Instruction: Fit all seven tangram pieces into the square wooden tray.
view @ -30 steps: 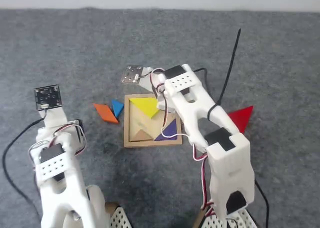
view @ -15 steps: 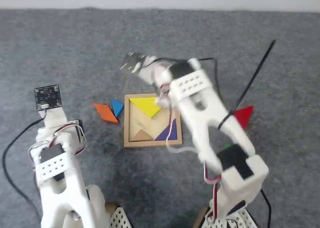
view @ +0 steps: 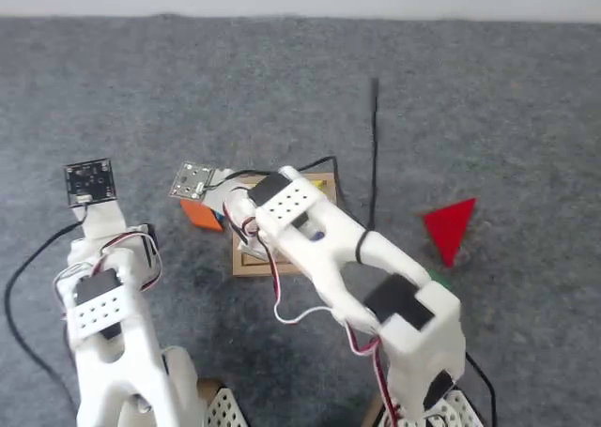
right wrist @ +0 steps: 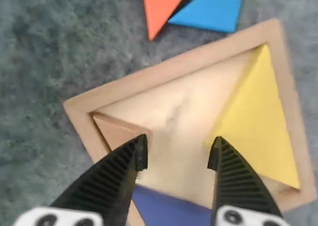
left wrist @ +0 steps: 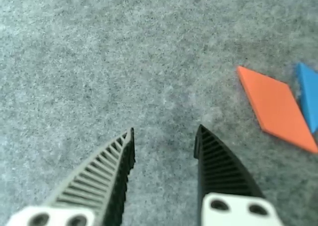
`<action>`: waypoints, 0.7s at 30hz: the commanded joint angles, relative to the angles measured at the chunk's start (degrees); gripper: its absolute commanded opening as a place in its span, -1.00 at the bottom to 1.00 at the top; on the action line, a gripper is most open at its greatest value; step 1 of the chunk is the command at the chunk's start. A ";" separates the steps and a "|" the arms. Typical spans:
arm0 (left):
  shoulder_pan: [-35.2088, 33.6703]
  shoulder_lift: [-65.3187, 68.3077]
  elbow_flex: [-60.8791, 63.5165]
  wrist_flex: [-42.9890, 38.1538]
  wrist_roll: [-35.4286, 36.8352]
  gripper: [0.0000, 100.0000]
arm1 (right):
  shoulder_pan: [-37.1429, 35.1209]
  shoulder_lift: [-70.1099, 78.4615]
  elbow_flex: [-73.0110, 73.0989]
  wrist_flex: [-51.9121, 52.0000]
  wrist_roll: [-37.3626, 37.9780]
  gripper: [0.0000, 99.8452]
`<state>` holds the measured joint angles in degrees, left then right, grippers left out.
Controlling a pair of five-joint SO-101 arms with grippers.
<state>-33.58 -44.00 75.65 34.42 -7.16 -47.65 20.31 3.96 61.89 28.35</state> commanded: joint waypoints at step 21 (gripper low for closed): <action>0.09 -1.76 -2.15 -1.41 0.70 -0.63 | -1.27 4.44 -6.68 1.80 -0.62 -0.86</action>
<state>-33.58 -44.00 75.65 34.42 -7.16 -48.62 25.05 -0.79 62.51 28.26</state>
